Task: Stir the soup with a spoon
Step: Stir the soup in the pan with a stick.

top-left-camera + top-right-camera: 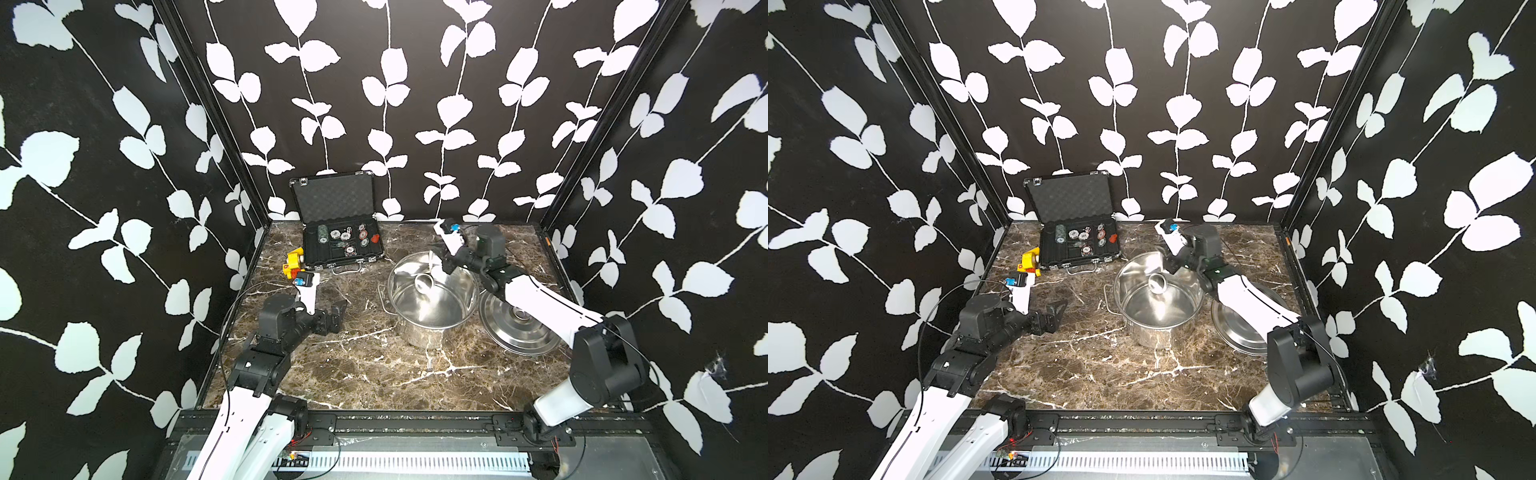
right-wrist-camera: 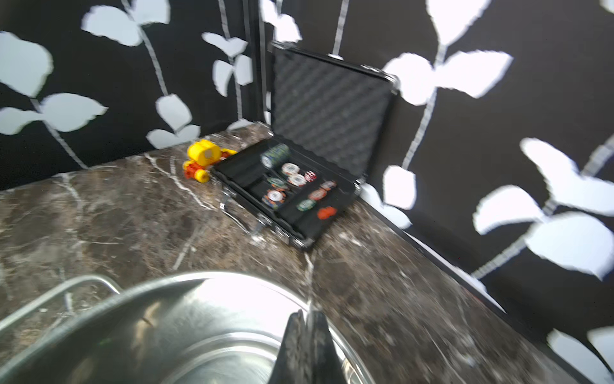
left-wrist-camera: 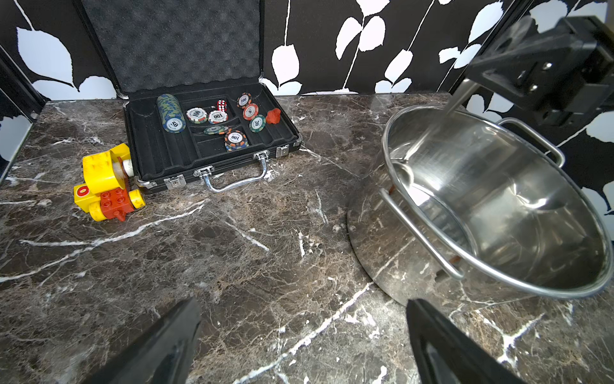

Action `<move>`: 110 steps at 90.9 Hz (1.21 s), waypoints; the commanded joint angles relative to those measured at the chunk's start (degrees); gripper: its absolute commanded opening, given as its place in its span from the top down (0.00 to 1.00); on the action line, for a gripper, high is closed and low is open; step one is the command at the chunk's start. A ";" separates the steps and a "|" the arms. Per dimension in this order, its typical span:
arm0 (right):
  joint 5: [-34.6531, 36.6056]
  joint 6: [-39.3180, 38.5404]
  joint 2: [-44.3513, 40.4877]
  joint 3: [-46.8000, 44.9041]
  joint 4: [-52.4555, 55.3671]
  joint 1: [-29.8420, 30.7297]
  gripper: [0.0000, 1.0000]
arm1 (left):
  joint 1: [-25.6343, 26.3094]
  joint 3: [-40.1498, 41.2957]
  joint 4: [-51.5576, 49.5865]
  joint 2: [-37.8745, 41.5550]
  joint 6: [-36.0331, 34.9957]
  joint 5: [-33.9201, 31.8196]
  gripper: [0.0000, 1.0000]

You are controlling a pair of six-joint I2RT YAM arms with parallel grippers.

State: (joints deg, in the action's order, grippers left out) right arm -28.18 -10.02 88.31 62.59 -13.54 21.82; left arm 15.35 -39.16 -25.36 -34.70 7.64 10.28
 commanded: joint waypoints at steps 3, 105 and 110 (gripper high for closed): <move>2.10 1.10 -7.43 -5.89 -3.59 -3.74 1.00 | 0.11 0.72 0.98 0.03 -0.54 0.44 0.01; -5.08 -0.03 -19.17 -10.69 9.08 13.32 1.00 | 0.14 1.96 3.04 3.24 -1.90 -3.04 0.01; -5.23 -0.28 -15.96 -8.67 7.35 13.83 1.00 | 0.11 1.98 3.04 3.44 -1.91 -3.04 0.01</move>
State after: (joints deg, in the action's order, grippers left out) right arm -32.45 -9.19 67.44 49.71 0.19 34.48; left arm 15.35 -38.09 -23.86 -32.03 6.35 7.62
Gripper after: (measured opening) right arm 0.052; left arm 0.988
